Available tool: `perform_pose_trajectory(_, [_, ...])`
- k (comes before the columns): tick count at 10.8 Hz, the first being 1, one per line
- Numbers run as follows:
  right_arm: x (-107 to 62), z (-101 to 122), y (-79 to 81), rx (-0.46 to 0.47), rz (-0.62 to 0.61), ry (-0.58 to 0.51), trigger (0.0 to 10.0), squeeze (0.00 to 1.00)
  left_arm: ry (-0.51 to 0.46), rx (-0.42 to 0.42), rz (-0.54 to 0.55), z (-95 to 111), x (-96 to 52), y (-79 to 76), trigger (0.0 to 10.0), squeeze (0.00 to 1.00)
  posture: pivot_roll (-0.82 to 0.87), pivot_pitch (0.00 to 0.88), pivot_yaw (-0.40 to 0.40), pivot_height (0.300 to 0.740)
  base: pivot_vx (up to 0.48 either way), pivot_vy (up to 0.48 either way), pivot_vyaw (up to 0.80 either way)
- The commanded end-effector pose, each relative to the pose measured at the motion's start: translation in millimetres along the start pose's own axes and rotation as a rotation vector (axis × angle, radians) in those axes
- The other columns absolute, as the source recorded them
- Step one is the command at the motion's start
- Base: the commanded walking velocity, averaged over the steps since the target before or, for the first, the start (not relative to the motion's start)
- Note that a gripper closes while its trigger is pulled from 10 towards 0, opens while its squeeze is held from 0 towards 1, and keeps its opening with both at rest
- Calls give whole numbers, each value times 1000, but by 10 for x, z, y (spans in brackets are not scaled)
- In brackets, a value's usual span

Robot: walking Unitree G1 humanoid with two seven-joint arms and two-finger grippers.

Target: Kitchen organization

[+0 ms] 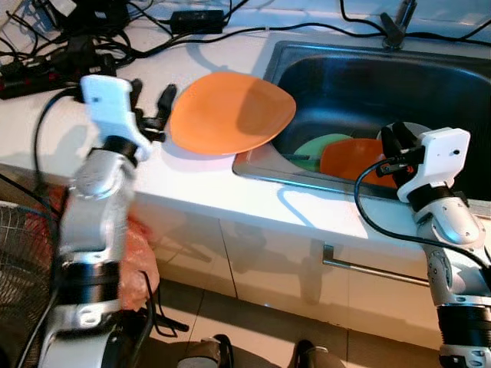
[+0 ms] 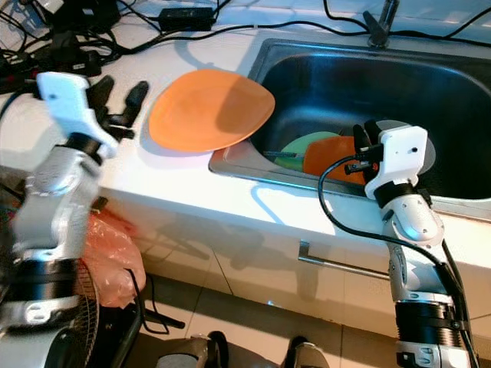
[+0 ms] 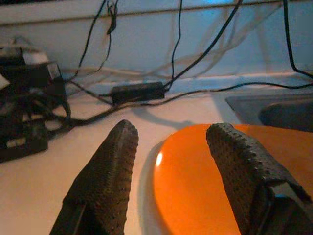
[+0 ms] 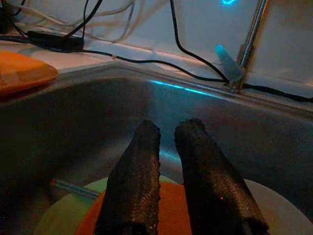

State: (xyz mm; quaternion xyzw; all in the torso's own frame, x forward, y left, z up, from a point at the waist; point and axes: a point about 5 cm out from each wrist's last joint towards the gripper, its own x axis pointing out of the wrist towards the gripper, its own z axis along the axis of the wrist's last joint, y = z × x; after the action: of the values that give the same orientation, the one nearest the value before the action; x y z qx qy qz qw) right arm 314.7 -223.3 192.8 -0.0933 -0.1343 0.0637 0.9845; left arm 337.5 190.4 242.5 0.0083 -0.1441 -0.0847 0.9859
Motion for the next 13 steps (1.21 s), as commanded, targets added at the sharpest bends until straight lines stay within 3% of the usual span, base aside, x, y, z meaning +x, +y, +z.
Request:
perform_pose_trajectory(1, [-3, -76, 50, 15, 26, 32, 10000, 0, 46, -25, 14, -46, -70, 62, 10000, 0, 49, 169, 74, 740, 0, 0, 0])
perform_pose_trajectory(2, [1, -76, 63, 15, 36, 32, 10000, 0, 83, -59, 25, -81, -108, 72, 10000, 1000, 47, 168, 73, 740, 0, 0, 0])
perform_pose_trajectory(3, [2, -75, 60, 15, 40, 33, 10000, 0, 97, -111, 34, -73, -135, 74, 10000, 1000, 47, 165, 72, 740, 0, 0, 0])
perform_pose_trajectory(6, [5, -78, 62, 13, 48, 34, 10000, 0, 164, -141, 73, -102, -185, 128, 10000, 1000, 48, 157, 70, 740, 0, 0, 0])
perform_pose_trajectory(7, [7, -74, 73, 15, 57, 31, 10000, 0, 208, -198, 51, -146, -196, 94, 10000, 0, 46, 153, 69, 740, 0, 0, 0])
perform_pose_trajectory(8, [7, -72, 81, 15, 63, 31, 10000, 0, 250, -259, 27, -183, -207, 51, 10000, 0, 48, 151, 70, 740, 0, 0, 0])
perform_pose_trajectory(9, [9, -74, 93, 15, 68, 31, 10000, 0, 319, -256, 56, -246, -211, 63, 10000, 0, 48, 152, 70, 740, 0, 0, 0])
perform_pose_trajectory(13, [25, -66, 115, 17, 79, 29, 10000, 0, 338, -430, 16, -157, -127, -69, 10000, 0, 48, 158, 65, 740, 0, 0, 0])
